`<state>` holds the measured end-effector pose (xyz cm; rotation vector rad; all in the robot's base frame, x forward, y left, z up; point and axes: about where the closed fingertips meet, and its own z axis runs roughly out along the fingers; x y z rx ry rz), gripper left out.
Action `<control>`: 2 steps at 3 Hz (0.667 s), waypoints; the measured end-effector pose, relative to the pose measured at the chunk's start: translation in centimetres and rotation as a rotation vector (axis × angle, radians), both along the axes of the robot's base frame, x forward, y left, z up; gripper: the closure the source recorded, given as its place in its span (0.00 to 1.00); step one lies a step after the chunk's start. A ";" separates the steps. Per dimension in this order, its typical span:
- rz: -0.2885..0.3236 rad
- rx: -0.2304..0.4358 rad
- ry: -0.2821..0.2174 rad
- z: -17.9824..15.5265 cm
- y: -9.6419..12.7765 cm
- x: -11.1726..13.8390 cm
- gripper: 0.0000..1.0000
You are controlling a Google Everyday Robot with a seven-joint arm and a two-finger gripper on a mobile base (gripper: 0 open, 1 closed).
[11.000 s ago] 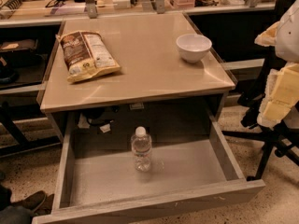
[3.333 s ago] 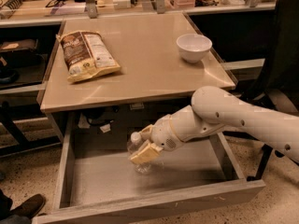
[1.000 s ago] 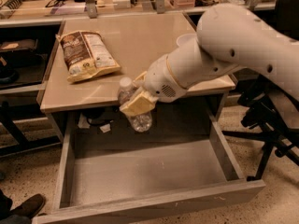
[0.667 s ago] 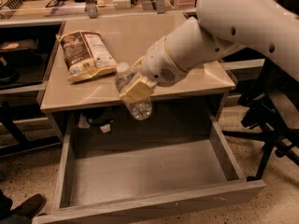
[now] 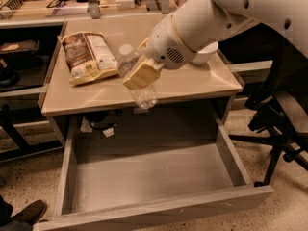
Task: Pick water bottle from top drawer and place on counter
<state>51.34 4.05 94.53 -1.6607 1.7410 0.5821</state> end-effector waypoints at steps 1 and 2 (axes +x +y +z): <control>0.002 0.018 0.002 0.3 0.0 0.3 1.00; -0.001 0.059 0.017 0.8 -0.8 2.6 1.00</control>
Offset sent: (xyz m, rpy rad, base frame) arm 0.0640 -0.0238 0.0214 0.1273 0.0253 -0.0185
